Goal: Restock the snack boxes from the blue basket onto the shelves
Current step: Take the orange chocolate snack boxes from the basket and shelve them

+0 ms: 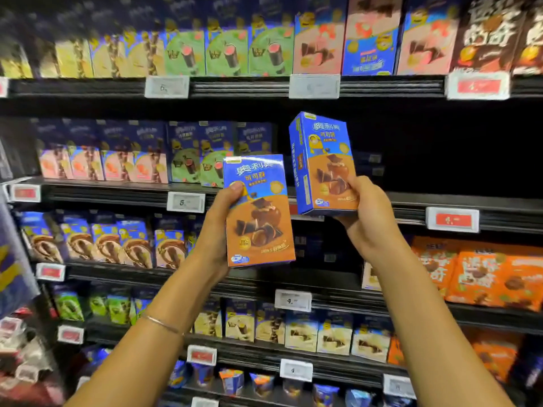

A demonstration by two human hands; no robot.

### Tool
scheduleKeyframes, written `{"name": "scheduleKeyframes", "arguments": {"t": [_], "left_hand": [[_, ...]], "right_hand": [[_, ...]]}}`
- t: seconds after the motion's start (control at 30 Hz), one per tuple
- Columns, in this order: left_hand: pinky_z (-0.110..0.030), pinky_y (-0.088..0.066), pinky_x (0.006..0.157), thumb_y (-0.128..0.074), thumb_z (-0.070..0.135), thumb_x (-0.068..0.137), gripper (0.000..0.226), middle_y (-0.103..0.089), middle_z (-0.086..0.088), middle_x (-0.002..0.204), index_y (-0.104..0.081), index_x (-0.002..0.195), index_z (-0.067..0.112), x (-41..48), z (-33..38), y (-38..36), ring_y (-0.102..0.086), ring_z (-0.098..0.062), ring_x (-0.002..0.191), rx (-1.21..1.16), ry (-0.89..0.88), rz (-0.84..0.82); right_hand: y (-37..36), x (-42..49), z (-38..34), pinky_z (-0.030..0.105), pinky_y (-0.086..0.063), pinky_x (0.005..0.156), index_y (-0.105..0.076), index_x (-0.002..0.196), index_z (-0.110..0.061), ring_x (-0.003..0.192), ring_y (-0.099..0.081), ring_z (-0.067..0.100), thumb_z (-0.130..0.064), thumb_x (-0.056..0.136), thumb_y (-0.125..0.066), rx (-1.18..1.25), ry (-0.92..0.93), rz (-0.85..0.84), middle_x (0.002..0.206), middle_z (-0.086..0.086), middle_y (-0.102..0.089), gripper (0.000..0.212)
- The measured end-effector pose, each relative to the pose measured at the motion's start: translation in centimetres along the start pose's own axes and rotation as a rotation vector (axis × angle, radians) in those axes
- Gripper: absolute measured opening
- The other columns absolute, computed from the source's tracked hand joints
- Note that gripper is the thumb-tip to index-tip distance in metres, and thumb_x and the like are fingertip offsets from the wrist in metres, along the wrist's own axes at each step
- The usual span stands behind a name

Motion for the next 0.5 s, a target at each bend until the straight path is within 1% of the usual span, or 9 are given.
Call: {"name": "scheduleKeyframes", "arguments": {"t": [0.07, 0.13, 0.2, 0.27, 0.33, 0.4, 0.43, 0.47, 0.5], "left_hand": [[-0.035, -0.064, 0.068, -0.056, 0.044, 0.094, 0.037, -0.082, -0.005, 0.093, -0.086, 0.088, 0.024, 0.6, 0.7, 0.3, -0.08, -0.022, 0.078, 0.011, -0.018, -0.008], [-0.036, -0.065, 0.072, -0.056, 0.043, 0.096, 0.036, -0.082, -0.005, 0.097, -0.086, 0.091, 0.024, 1.2, 1.6, 0.6, -0.08, -0.022, 0.081, 0.002, -0.044, -0.009], [-0.038, -0.066, 0.076, -0.056, 0.042, 0.099, 0.035, -0.081, -0.005, 0.1, -0.085, 0.093, 0.024, 1.9, 2.4, 1.1, -0.079, -0.023, 0.083, -0.024, -0.078, -0.004], [-0.041, -0.066, 0.079, -0.055, 0.042, 0.1, 0.036, -0.081, -0.008, 0.103, -0.084, 0.097, 0.021, 2.6, 3.2, 1.6, -0.079, -0.025, 0.084, -0.052, -0.1, 0.018], [-0.044, -0.064, 0.082, -0.053, 0.042, 0.102, 0.036, -0.08, -0.009, 0.106, -0.08, 0.103, 0.019, 3.4, 4.0, 1.9, -0.078, -0.026, 0.087, -0.052, -0.123, 0.023], [-0.045, -0.062, 0.087, -0.053, 0.043, 0.101, 0.036, -0.08, -0.008, 0.109, -0.078, 0.108, 0.019, 4.1, 4.6, 2.0, -0.078, -0.027, 0.09, -0.047, -0.14, 0.021], [-0.045, -0.062, 0.088, -0.054, 0.043, 0.1, 0.035, -0.08, -0.008, 0.109, -0.079, 0.106, 0.02, 4.5, 4.8, 2.1, -0.078, -0.026, 0.09, -0.046, -0.146, 0.023], [-0.044, -0.063, 0.087, -0.055, 0.044, 0.099, 0.035, -0.08, -0.008, 0.108, -0.081, 0.103, 0.021, 4.9, 5.0, 2.2, -0.078, -0.026, 0.09, -0.043, -0.154, 0.026], [-0.044, -0.063, 0.087, -0.056, 0.044, 0.098, 0.034, -0.08, -0.008, 0.109, -0.081, 0.103, 0.021, 5.2, 5.3, 2.3, -0.078, -0.027, 0.091, -0.042, -0.163, 0.027]], "right_hand": [[-0.4, 1.8, -0.6, 0.03, -0.059, 0.071, -0.071, 0.091, -0.014, 0.08, -0.075, 0.012, -0.023, 0.101, -0.05, -0.093, 0.039, -0.035, 0.087, 0.0, -0.078, 0.025], [-0.6, 3.8, -0.8, 0.034, -0.06, 0.08, -0.073, 0.1, -0.011, 0.091, -0.076, 0.017, -0.025, 0.097, -0.053, -0.194, 0.083, -0.065, 0.098, 0.005, -0.079, 0.025], [-0.4, 6.2, -0.8, 0.039, -0.059, 0.089, -0.07, 0.112, -0.012, 0.096, -0.076, 0.016, -0.024, 0.098, -0.054, -0.31, 0.119, -0.047, 0.104, 0.004, -0.078, 0.024], [-0.1, 8.7, -0.2, 0.043, -0.06, 0.092, -0.063, 0.121, -0.012, 0.095, -0.076, 0.015, -0.022, 0.099, -0.057, -0.395, 0.105, -0.006, 0.107, 0.003, -0.077, 0.025], [-0.2, 11.0, 1.0, 0.047, -0.06, 0.091, -0.058, 0.123, -0.01, 0.093, -0.076, 0.019, -0.018, 0.098, -0.06, -0.467, 0.051, -0.003, 0.106, 0.006, -0.076, 0.026], [0.0, 12.8, 2.1, 0.052, -0.059, 0.089, -0.054, 0.119, -0.008, 0.097, -0.073, 0.028, -0.016, 0.097, -0.06, -0.582, 0.013, 0.019, 0.107, 0.012, -0.072, 0.024], [0.1, 13.5, 2.3, 0.052, -0.059, 0.085, -0.051, 0.117, -0.007, 0.097, -0.071, 0.031, -0.015, 0.097, -0.059, -0.654, 0.014, 0.032, 0.108, 0.014, -0.069, 0.023], [0.1, 14.0, 2.4, 0.048, -0.057, 0.075, -0.048, 0.115, -0.006, 0.092, -0.067, 0.03, -0.015, 0.097, -0.057, -0.735, 0.026, 0.04, 0.107, 0.014, -0.066, 0.022], [-0.1, 14.5, 2.4, 0.041, -0.053, 0.066, -0.046, 0.111, -0.007, 0.084, -0.062, 0.024, -0.015, 0.098, -0.055, -0.82, 0.04, 0.043, 0.104, 0.012, -0.063, 0.019]]}}
Point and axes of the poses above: each hand's wrist, its own x-axis towards the middle knuckle, its own y-axis out of the back of the hand, z = x × y, the point moved 9 cm from there along x, towards the middle knuckle
